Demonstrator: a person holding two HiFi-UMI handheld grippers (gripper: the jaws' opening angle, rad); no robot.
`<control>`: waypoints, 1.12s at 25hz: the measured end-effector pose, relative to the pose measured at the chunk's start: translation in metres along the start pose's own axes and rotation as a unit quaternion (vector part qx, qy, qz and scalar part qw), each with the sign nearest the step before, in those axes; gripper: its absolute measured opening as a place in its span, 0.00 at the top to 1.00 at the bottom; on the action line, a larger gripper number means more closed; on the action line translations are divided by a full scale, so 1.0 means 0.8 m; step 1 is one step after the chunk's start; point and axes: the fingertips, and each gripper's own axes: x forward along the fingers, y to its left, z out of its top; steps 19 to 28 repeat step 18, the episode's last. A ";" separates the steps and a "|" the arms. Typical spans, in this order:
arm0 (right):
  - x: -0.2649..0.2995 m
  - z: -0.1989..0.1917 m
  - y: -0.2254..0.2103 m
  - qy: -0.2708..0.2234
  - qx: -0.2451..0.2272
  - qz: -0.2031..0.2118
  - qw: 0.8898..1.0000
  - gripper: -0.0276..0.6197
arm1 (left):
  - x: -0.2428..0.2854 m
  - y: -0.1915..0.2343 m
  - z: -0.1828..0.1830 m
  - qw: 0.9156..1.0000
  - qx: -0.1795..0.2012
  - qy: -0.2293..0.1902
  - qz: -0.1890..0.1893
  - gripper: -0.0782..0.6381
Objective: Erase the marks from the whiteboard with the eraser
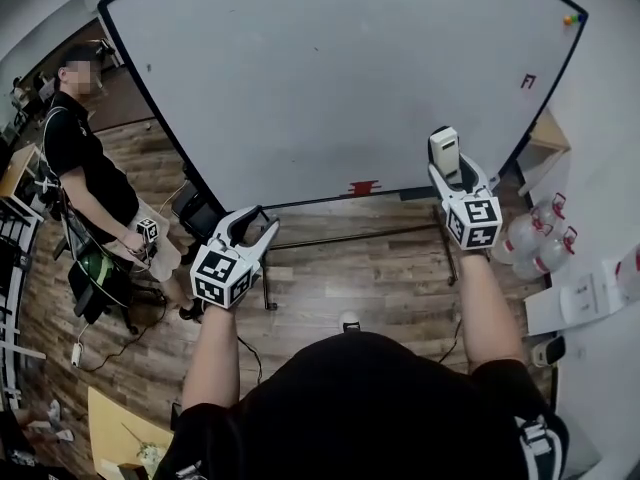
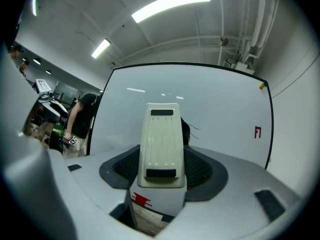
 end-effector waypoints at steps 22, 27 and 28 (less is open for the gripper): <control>-0.085 -0.057 0.078 0.038 0.065 0.045 0.996 0.57 | -0.062 -0.038 -0.027 1.000 -0.013 0.003 0.002 0.64; -0.085 -0.057 0.078 0.038 0.065 0.045 0.996 0.57 | -0.062 -0.038 -0.027 1.000 -0.013 0.003 0.002 0.64; -0.085 -0.057 0.078 0.038 0.065 0.045 0.996 0.57 | -0.062 -0.038 -0.027 1.000 -0.013 0.003 0.002 0.64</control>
